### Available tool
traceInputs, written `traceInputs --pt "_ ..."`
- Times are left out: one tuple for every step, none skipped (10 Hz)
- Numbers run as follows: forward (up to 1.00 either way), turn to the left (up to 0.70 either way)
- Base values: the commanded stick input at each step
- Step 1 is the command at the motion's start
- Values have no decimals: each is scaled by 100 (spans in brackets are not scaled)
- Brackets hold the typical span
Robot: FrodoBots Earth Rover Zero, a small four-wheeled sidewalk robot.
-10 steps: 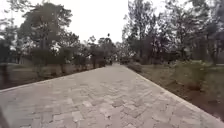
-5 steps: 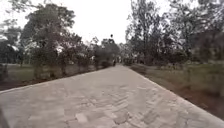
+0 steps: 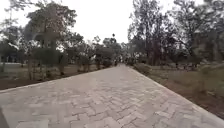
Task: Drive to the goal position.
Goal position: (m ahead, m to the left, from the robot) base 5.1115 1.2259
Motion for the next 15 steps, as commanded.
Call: traceInputs --pt "70 2" --pt "70 2" --pt "70 0" --pt "70 0" --pt "70 0" --pt "70 -1" --pt "70 -2" --pt "70 -4" --pt "70 -7" --pt "70 -8" --pt "70 -2" --pt "70 0" --pt "70 0" --pt "70 0" --pt "70 0"
